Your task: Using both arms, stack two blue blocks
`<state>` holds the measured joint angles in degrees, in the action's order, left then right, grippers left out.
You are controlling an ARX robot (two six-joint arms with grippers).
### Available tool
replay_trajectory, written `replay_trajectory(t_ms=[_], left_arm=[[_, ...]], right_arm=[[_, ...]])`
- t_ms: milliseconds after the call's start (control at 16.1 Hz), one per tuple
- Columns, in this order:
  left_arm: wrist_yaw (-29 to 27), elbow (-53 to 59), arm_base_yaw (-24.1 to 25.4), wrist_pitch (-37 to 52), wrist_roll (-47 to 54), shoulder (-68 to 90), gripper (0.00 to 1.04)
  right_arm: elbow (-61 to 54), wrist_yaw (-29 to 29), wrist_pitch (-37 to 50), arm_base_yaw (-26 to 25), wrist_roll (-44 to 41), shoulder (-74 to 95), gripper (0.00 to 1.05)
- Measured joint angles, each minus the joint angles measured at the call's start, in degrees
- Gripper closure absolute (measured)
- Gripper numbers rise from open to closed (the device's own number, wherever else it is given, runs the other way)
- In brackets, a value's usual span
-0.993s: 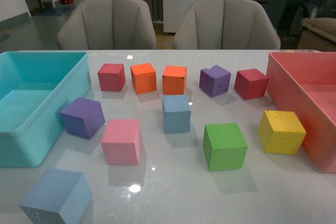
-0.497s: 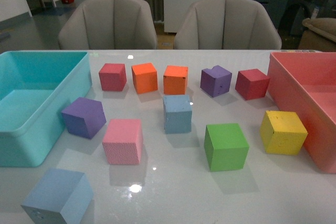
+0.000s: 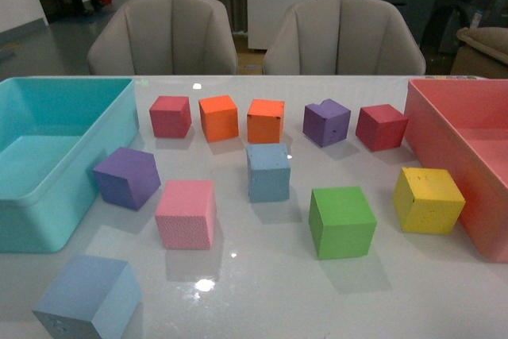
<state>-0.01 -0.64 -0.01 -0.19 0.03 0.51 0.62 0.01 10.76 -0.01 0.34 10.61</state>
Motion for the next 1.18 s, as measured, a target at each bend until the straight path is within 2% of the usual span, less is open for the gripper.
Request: replay_trajectory(t_ms=[62, 186, 497, 621, 807, 1117, 1179], left_arm=[[0.00, 0.00, 0.00, 0.00, 0.00, 0.02, 0.07], [-0.02, 0.00, 0.00, 0.00, 0.00, 0.02, 0.07], [0.02, 0.00, 0.00, -0.04, 0.00, 0.02, 0.07], [0.00, 0.00, 0.00, 0.07, 0.00, 0.02, 0.07], [0.00, 0.00, 0.00, 0.04, 0.00, 0.02, 0.07], [-0.39, -0.04, -0.11, -0.63, -0.15, 0.13, 0.07], [-8.04, -3.76, -4.15, -10.32, -2.84, 4.70, 0.07]], right_arm=[[0.00, 0.00, -1.05, 0.00, 0.00, -0.92, 1.03], [0.04, -0.02, -10.67, 0.00, 0.00, -10.27, 1.03], [0.04, -0.04, -10.99, 0.00, -0.02, -10.36, 1.03], [0.04, -0.04, -10.95, 0.00, -0.04, -10.36, 0.94], [0.04, -0.02, -10.95, 0.00, -0.04, -10.36, 0.86], [0.04, -0.02, -10.97, 0.00, -0.04, -10.36, 0.31], [0.04, 0.02, -10.97, 0.00, -0.04, -10.36, 0.18]])
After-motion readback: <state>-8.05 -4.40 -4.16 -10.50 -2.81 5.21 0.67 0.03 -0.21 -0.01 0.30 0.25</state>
